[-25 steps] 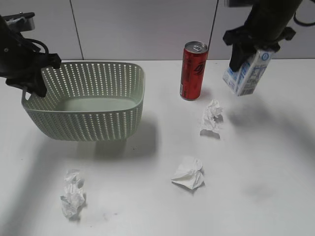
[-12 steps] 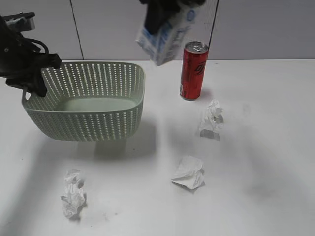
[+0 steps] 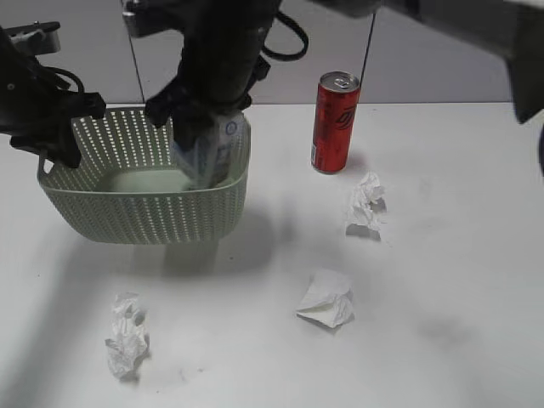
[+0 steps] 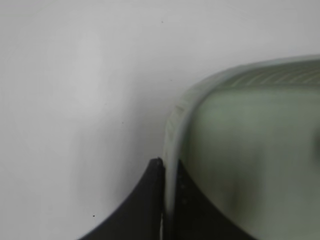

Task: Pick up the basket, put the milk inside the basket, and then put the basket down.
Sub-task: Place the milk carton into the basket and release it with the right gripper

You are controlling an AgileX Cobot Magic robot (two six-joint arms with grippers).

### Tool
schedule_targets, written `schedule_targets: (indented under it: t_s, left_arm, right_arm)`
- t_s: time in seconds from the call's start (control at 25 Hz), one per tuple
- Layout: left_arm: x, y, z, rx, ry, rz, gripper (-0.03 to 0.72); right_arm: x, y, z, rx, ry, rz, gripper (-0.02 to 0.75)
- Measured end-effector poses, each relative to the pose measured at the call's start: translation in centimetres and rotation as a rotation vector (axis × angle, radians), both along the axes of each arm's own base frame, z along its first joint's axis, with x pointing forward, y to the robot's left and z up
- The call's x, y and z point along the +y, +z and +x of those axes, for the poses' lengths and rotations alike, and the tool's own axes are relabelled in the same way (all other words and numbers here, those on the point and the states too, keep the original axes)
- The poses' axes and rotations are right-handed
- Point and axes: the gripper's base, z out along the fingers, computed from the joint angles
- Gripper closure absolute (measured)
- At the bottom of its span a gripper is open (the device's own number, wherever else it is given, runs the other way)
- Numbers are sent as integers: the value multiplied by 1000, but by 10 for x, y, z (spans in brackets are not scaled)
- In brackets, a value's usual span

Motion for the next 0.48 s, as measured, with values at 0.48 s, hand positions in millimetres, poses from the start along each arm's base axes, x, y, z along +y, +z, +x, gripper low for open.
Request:
schedule_targets:
  t_s: [0.48]
  left_arm:
    - [0,-1,-1,9,-5,7,703]
  right_arm:
    - [11,-19,9,-12,-24,71,262]
